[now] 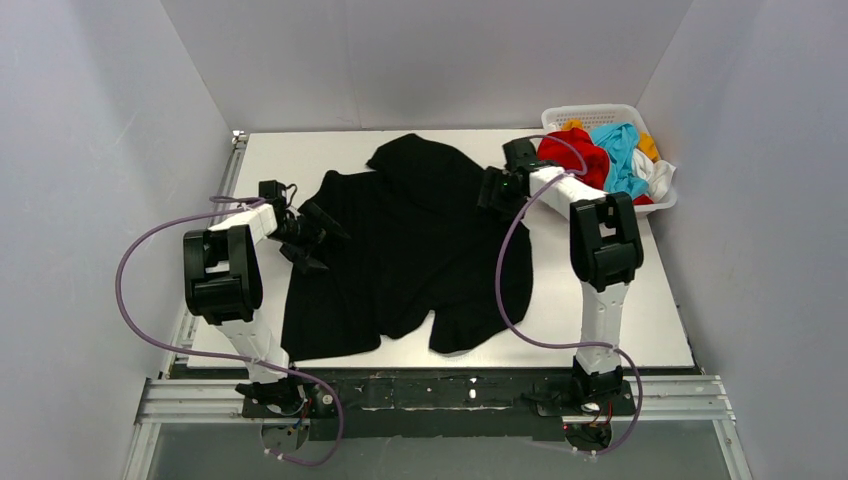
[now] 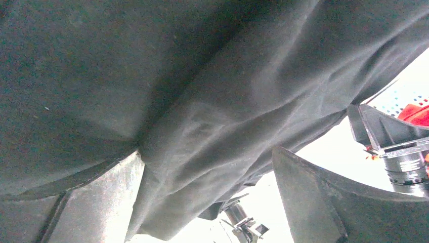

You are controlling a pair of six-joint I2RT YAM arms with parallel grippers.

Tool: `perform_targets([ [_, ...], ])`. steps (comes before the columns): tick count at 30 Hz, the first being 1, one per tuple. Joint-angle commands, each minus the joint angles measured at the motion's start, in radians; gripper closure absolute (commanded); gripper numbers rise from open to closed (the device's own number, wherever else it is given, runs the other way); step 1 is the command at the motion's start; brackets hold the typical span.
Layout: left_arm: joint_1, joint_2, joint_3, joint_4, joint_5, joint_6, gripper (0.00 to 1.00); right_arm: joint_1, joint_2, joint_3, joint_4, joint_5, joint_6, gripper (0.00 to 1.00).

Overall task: Fold and stack the t-shirts
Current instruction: Flatten out the tshirt

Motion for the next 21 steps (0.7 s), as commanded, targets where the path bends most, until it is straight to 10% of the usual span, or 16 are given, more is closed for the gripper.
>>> perform_targets([
  [1, 0.051, 0.055, 0.013, -0.109, -0.075, 0.028, 0.02, -0.09, -0.044, -0.09, -0.034, 0.053, 0.0, 0.23],
  [13, 0.173, 0.009, 0.223, -0.479, -0.422, 0.019, 0.02, -0.1, 0.021, 0.119, -0.125, 0.057, -0.007, 0.22],
  [21, 0.131, -0.035, 0.365, -0.498, -0.256, -0.007, 0.02, -0.039, -0.08, 0.223, -0.235, 0.079, -0.137, 0.21],
])
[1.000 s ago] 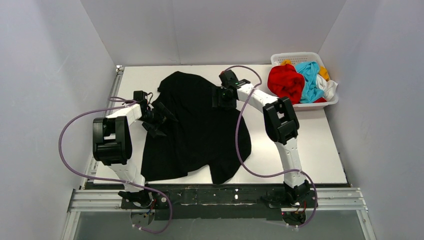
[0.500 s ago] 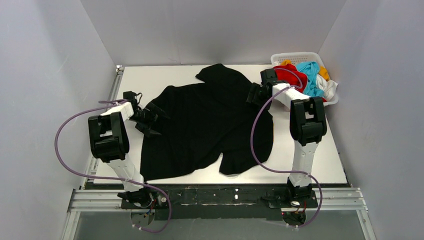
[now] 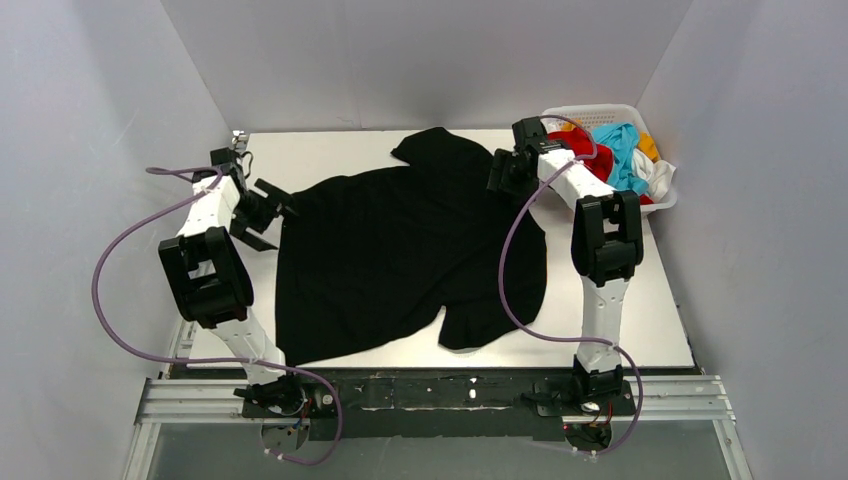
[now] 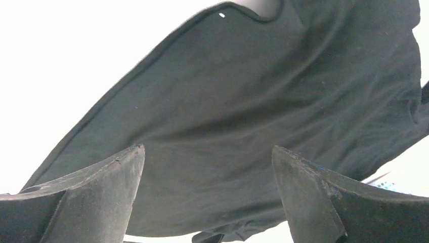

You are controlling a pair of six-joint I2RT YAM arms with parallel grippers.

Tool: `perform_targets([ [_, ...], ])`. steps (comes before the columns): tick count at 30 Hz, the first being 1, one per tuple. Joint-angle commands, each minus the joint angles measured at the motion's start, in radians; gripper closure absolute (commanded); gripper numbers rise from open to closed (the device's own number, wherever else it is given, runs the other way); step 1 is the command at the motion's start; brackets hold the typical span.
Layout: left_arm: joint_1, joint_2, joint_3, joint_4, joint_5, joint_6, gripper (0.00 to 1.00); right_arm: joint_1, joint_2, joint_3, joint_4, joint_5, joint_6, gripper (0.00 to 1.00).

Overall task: Fold and stack the t-shirts
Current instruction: Flatten out the tshirt

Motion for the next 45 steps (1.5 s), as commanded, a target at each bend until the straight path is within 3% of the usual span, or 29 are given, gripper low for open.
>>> perform_targets([
  [1, -0.062, -0.065, 0.007, -0.144, 0.091, 0.006, 0.02, 0.073, -0.151, 0.021, -0.076, 0.066, -0.114, 0.21],
  [8, -0.32, -0.132, -0.231, 0.114, 0.369, 0.009, 0.02, 0.356, -0.493, -0.438, -0.057, 0.009, -0.077, 0.22],
  [15, -0.352, -0.064, -0.398, 0.308, 0.453, -0.021, 0.02, 0.59, -0.585, -0.717, 0.084, -0.197, -0.029, 0.22],
  [22, -0.352, -0.027, -0.434, 0.281, 0.388, 0.019, 0.02, 0.611, -0.492, -0.713, 0.067, -0.073, -0.044, 0.22],
  [27, -0.345, -0.026, -0.421, 0.19, 0.32, 0.068, 0.02, 0.613, -0.54, -0.826, 0.035, -0.135, 0.002, 0.24],
  [33, -0.317, -0.01, -0.412, 0.17, 0.294, 0.069, 0.02, 0.643, -0.84, -1.043, -0.132, -0.169, 0.134, 0.24],
  [38, -0.279, -0.015, -0.408, 0.146, 0.265, 0.087, 0.02, 0.702, -1.168, -1.253, -0.313, -0.29, 0.441, 0.25],
  [42, -0.275, -0.02, -0.392, 0.144, 0.291, 0.089, 0.02, 0.709, -1.376, -1.169, -0.47, -0.237, 0.536, 0.23],
  [45, -0.275, -0.025, -0.379, 0.164, 0.345, 0.07, 0.02, 0.708, -1.347, -1.041, -0.45, -0.116, 0.487, 0.2],
])
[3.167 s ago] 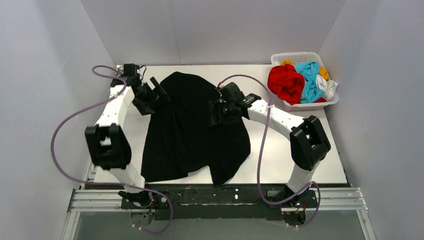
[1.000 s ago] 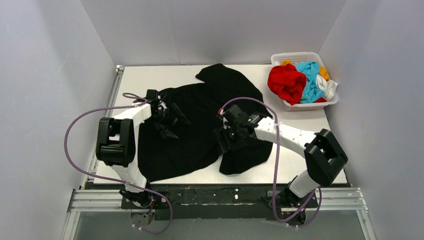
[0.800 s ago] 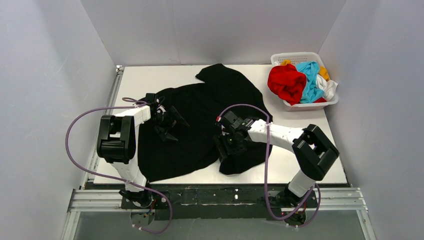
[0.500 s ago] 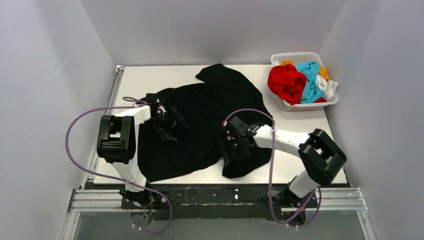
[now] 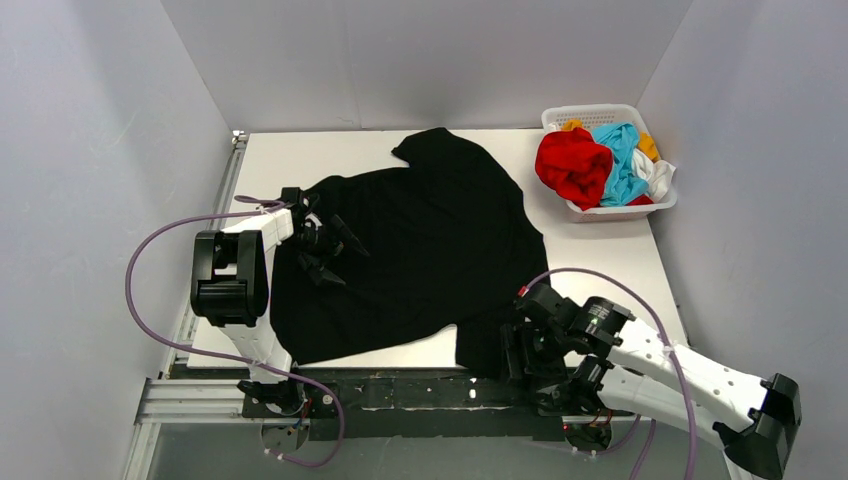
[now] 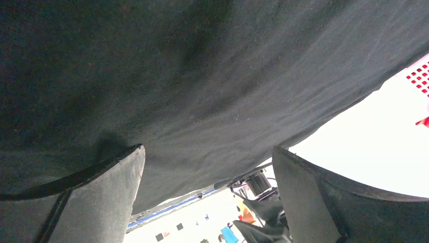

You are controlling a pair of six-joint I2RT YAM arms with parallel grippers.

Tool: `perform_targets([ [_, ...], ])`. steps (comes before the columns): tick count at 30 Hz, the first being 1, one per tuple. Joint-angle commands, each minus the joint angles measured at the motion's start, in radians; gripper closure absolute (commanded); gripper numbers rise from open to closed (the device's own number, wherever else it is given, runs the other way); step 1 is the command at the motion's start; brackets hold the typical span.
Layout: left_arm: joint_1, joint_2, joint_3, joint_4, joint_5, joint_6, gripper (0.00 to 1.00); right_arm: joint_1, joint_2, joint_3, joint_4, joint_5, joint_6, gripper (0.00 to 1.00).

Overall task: Fold and stack the t-shirts
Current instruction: Flatten out the tshirt

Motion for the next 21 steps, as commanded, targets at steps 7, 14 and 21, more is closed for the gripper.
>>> perform_targets([
  [7, 0.009, -0.102, 0.103, -0.18, -0.068, 0.056, 0.02, -0.194, 0.404, 0.527, 0.157, 0.307, -0.232, 0.14],
  [14, 0.048, -0.021, 0.232, -0.289, -0.169, 0.046, 0.02, -0.42, 0.875, 0.852, 0.498, 0.329, -0.362, 0.14],
  [21, 0.072, 0.131, 0.264, -0.259, -0.152, 0.015, 0.02, -0.485, 1.372, 1.315, 0.365, 0.302, -0.42, 0.17],
])
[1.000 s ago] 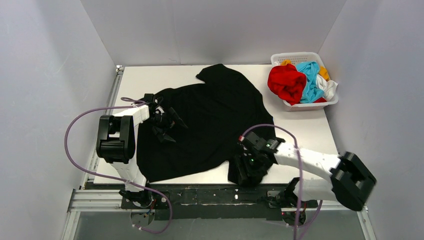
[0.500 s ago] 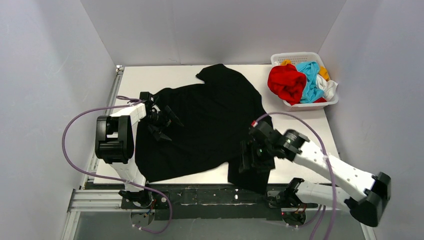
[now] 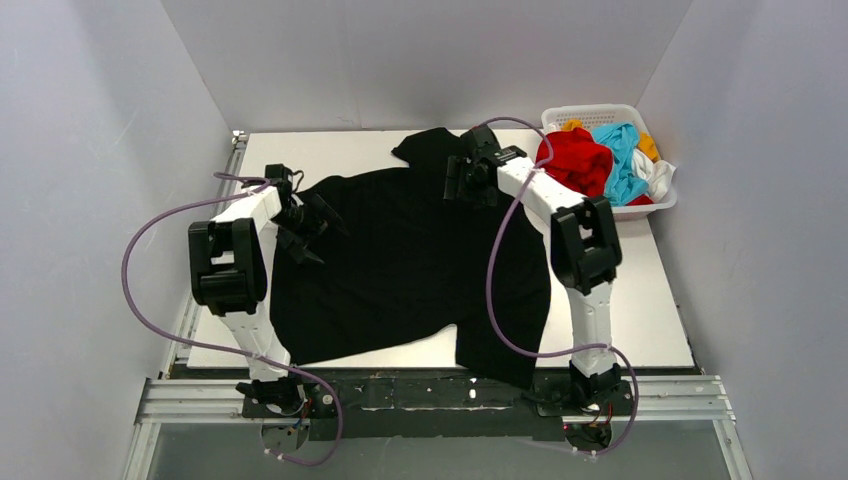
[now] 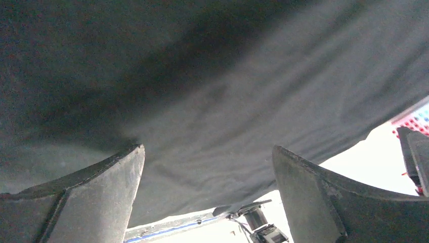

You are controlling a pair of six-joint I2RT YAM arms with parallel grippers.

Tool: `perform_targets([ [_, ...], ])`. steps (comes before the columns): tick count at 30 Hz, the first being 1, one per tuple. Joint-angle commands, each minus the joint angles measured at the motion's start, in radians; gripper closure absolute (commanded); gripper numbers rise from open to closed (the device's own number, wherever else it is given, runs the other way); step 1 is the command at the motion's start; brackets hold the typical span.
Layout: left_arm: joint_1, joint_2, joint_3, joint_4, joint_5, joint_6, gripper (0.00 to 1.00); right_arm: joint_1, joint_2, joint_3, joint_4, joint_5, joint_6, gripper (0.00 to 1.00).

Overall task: Fold and stack the t-shirts
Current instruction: Flatten out the tshirt

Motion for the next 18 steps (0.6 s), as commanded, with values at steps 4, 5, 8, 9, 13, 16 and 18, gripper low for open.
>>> perform_targets([
  [4, 0.009, 0.204, 0.146, -0.185, -0.007, -0.01, 0.02, -0.082, 0.201, 0.181, -0.033, -0.072, -0.018, 0.18],
  [5, 0.009, 0.234, 0.189, -0.192, -0.007, -0.01, 0.02, -0.096, 0.209, 0.173, -0.029, -0.085, -0.008, 0.18],
  [8, 0.009, 0.349, 0.311, -0.222, -0.014, -0.004, 0.02, -0.144, 0.218, 0.13, -0.016, -0.12, 0.025, 0.19],
  [9, 0.009, 0.399, 0.379, -0.254, -0.015, 0.005, 0.02, -0.159, 0.218, 0.112, -0.013, -0.125, 0.039, 0.2],
  [13, 0.003, 0.604, 0.67, -0.424, 0.029, 0.023, 0.02, -0.21, 0.216, 0.067, -0.026, -0.113, 0.079, 0.2],
  [16, -0.008, 0.708, 0.821, -0.457, 0.052, 0.007, 0.02, -0.239, 0.219, 0.074, -0.042, -0.072, 0.085, 0.2],
  [18, -0.009, 0.761, 0.919, -0.48, 0.074, -0.002, 0.02, -0.255, 0.229, 0.097, -0.059, -0.037, 0.085, 0.2],
])
